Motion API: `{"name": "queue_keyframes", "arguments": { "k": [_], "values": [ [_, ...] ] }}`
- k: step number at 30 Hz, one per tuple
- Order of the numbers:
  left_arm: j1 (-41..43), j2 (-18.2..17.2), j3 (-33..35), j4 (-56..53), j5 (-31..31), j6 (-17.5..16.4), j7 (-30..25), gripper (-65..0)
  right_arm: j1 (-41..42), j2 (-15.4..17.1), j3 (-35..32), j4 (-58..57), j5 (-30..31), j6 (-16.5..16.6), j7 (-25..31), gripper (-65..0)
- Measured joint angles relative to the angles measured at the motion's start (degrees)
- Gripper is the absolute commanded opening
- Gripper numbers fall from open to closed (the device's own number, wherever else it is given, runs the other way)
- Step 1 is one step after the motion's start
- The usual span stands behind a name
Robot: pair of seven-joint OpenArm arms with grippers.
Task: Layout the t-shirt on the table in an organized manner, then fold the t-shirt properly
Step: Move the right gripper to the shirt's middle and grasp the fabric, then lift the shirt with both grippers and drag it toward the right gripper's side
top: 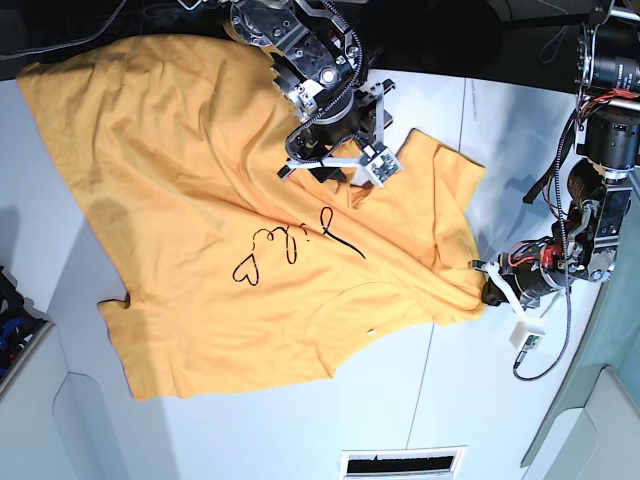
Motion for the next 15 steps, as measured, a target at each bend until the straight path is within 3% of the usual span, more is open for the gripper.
{"name": "queue_keyframes", "arguments": {
  "k": [3, 4, 8, 11, 15],
  "values": [
    [0.0, 0.0, 0.0, 0.0, 0.0, -0.1, 0.0, -65.0, 0.0, 0.2, 0.0, -0.3, -3.1, -4.4, -1.2, -62.4],
    [0.0, 0.0, 0.0, 0.0, 0.0, -0.7, 0.0, -65.0, 0.0, 0.4, 0.0, -0.3, -4.4, -5.2, -1.6, -65.0],
    [0.1, -1.1, 0.0, 0.0, -6.8, -5.7, -0.1, -65.0, -0.2, 0.6, 0.2, 0.0, -9.8, -7.0, -4.6, -65.0],
    [0.1, -2.2, -0.4, 0.0, -11.3, -6.1, -0.2, -65.0, -0.6, 1.0, 0.2, 2.4, -10.9, -7.1, -6.4, -65.0],
    [0.1, -2.9, -4.5, 0.5, -12.3, -7.6, -0.4, -65.0, -0.7, 1.1, -0.3, 7.8, -11.2, -7.1, -7.5, -65.0]
  ]
}}
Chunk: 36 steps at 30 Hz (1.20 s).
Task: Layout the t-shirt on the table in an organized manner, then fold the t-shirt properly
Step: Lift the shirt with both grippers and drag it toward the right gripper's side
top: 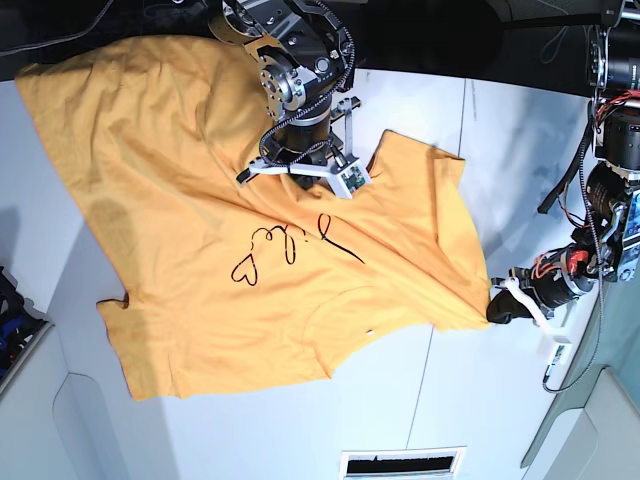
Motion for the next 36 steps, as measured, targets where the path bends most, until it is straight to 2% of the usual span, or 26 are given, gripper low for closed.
{"name": "queue_keyframes", "arguments": {
  "k": [3, 6, 8, 10, 11, 15, 18, 21, 25, 29, 32, 36],
  "values": [
    [0.0, -0.2, -4.3, 0.3, -2.0, -5.2, 0.6, -65.0, 0.2, 0.0, -2.7, 4.0, 0.1, -0.1, -1.3, -65.0],
    [0.0, -1.3, -8.0, 0.3, -7.9, -6.9, 3.6, -65.0, 0.3, 0.0, -7.6, 6.7, 1.1, 0.0, -2.9, -65.0],
    [0.0, -2.8, -11.0, 0.4, -11.0, -8.3, 5.6, -65.0, 0.6, 0.1, -11.0, 8.4, -0.7, -0.5, -3.7, -65.0],
    [0.0, -4.5, -14.5, 0.4, -14.4, -8.2, 7.0, -65.0, 1.0, 0.4, -13.8, 9.4, -1.1, -0.4, -3.6, -65.0],
    [0.0, -5.3, -16.2, 0.7, -16.0, -8.3, 7.1, -65.0, 1.1, 0.5, -14.4, 9.7, -0.7, 0.8, -3.4, -65.0],
    [1.0, -8.4, -22.2, 3.8, -22.3, -8.5, 12.3, -65.0, 1.1, 0.5, -14.4, 11.0, -1.0, 1.1, -2.9, -65.0],
    [1.8, -10.2, -25.3, 7.3, -25.4, -8.5, 13.1, -65.0, 1.1, 0.3, -14.4, 14.5, -1.3, 1.1, -1.5, -65.0],
    [1.3, -10.6, -25.4, 15.1, -27.2, -8.3, 12.3, -65.0, 1.1, 0.0, -13.6, 18.2, -3.8, 1.1, -1.7, -65.0],
    [0.9, -8.4, -24.1, 28.0, -26.9, -8.7, 10.5, -65.0, 0.6, -0.8, -9.0, 22.8, -5.1, 0.9, -2.8, -65.0],
    [-1.6, -4.5, -17.7, 33.3, -18.4, -8.9, 5.6, -65.0, 0.1, -0.8, -0.8, 27.0, -5.5, 1.5, -5.0, -65.0],
    [-6.3, 1.4, -10.4, 32.1, -10.4, -5.4, 2.8, -65.0, 0.1, 0.2, 6.5, 28.4, -5.6, 1.5, -5.1, -65.0],
    [-10.7, 9.6, -0.3, 29.0, -4.9, -5.7, 0.5, -65.0, 0.0, 2.3, 14.7, 28.8, -5.1, 1.5, -5.4, -65.0]
  ]
}}
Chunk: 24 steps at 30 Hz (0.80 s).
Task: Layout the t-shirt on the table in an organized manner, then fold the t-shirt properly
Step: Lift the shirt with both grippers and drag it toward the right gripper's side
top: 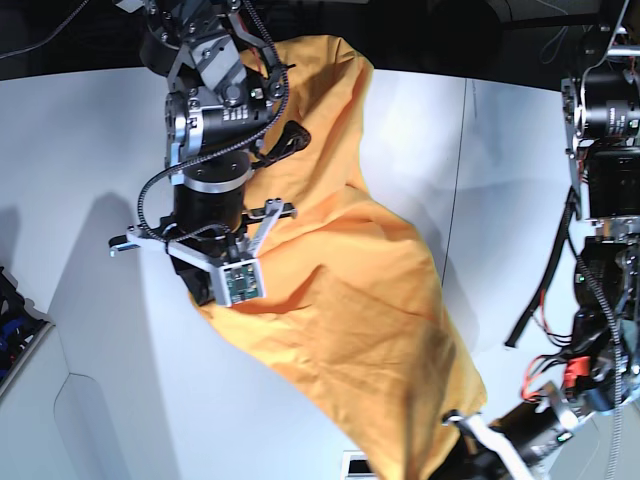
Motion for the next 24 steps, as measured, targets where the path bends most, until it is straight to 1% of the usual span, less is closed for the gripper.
{"name": "queue_keyframes", "arguments": {
  "k": [5, 9, 11, 12, 14, 15, 18, 20, 21, 22, 23, 24],
  "values": [
    [-2.5, 9.2, 7.1, -9.4, 5.8, 0.2, -3.7, -65.0, -0.4, 3.8, 8.1, 0.0, 3.0, 0.0, -1.2, -65.0],
    [-4.9, 17.1, 10.6, -19.6, 11.1, 0.4, -7.3, -65.0, -2.7, 6.1, 15.2, 0.0, 3.1, 0.0, -1.1, -65.0],
    [-5.4, 20.5, 11.5, -24.9, 13.1, 0.2, -9.6, -65.0, -4.3, 7.4, 18.9, 0.0, 3.1, -1.1, -1.2, -65.0],
    [-5.3, 22.0, 11.7, -27.1, 14.4, 0.3, -10.3, -65.0, -5.2, 7.9, 20.7, 0.0, 3.1, -1.1, -1.1, -65.0],
    [-5.2, 24.5, 11.8, -31.8, 16.5, 0.3, -11.5, -65.0, -6.8, 8.7, 24.1, 0.0, 3.9, -1.3, -1.1, -65.0],
    [-5.2, 25.5, 11.7, -34.3, 16.9, 0.4, -12.5, -65.0, -7.6, 9.1, 25.8, 0.0, 5.2, -1.2, -1.2, -65.0],
    [-5.2, 28.1, 11.7, -41.1, 17.2, 0.5, -13.1, -65.0, -9.3, 9.3, 30.9, -0.4, 7.8, -1.3, -1.1, -65.0],
    [-5.2, 28.8, 11.8, -45.0, 17.1, 0.5, -13.3, -64.4, -9.7, 9.3, 34.5, -0.9, 10.8, -1.3, -1.1, -65.0],
    [-5.2, 28.7, 12.2, -46.5, 16.9, 0.6, -13.5, -56.7, -9.7, 9.3, 36.3, -1.2, 13.1, -1.2, -1.1, -56.6],
    [-5.0, 28.4, 13.5, -47.5, 16.7, 0.6, -13.5, -48.0, -9.6, 9.3, 37.8, -1.5, 15.0, -1.4, -1.1, -46.6],
    [-4.5, 28.2, 15.7, -47.9, 14.6, 0.0, -14.3, -39.7, -9.6, 9.3, 39.1, -1.9, 16.4, -1.6, -0.9, -38.0],
    [-3.7, 27.9, 18.1, -47.9, 13.2, -0.7, -15.8, -34.4, -9.6, 9.3, 40.2, -2.4, 17.8, -1.7, -0.7, -31.2]
  ]
}}
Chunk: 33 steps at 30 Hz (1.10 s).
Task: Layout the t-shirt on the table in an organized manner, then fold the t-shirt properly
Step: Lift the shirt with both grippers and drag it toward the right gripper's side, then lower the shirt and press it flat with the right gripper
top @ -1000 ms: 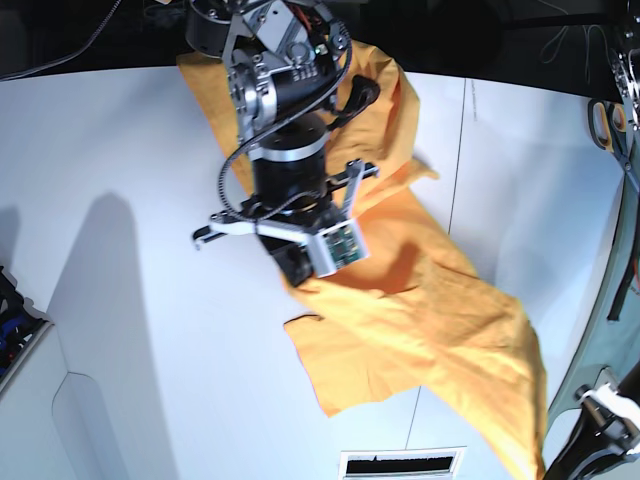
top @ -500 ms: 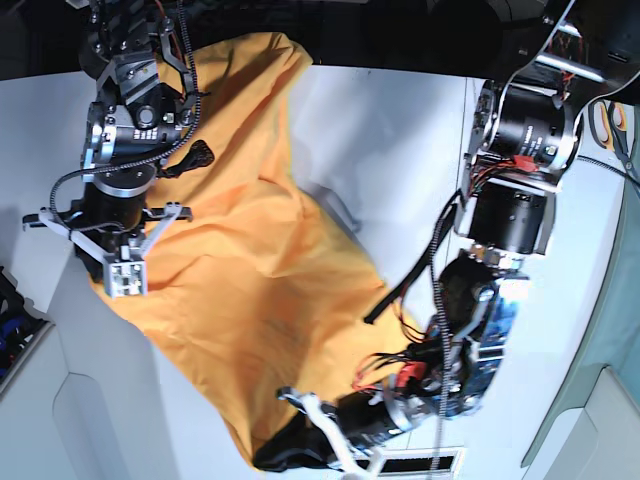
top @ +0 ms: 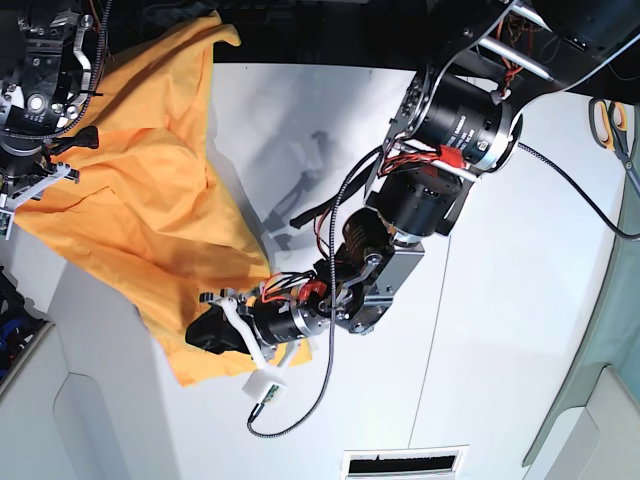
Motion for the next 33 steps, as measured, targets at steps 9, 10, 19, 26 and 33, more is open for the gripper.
{"name": "queue_keyframes", "arguments": {
  "k": [9, 10, 19, 26, 33],
  "values": [
    [2.8, 0.6, 15.6, 0.0, 1.0, -0.9, -1.3, -33.4, 0.1, -1.5, 1.2, -1.4, 6.3, -0.1, 2.1, -27.0],
    [2.6, 0.4, 15.1, 0.2, 1.5, -0.9, -1.3, -33.4, 0.1, -2.1, 1.2, -1.4, 7.1, 0.0, 2.9, -27.0],
    [2.3, -3.5, 3.0, 8.7, 2.7, -1.8, 3.6, -33.5, 2.1, -6.6, -3.1, -5.4, 20.3, 13.5, 15.3, -27.0],
    [3.6, -11.9, 1.2, 9.5, 3.0, 0.2, 4.0, -33.4, 15.4, -6.7, -11.2, -29.4, 16.1, 14.2, 18.6, -27.0],
    [6.4, -14.3, 1.2, 9.6, 1.7, 3.7, 3.7, -33.5, 24.2, -6.6, -14.2, -45.1, 12.0, 12.4, 21.7, -28.7]
  ]
}}
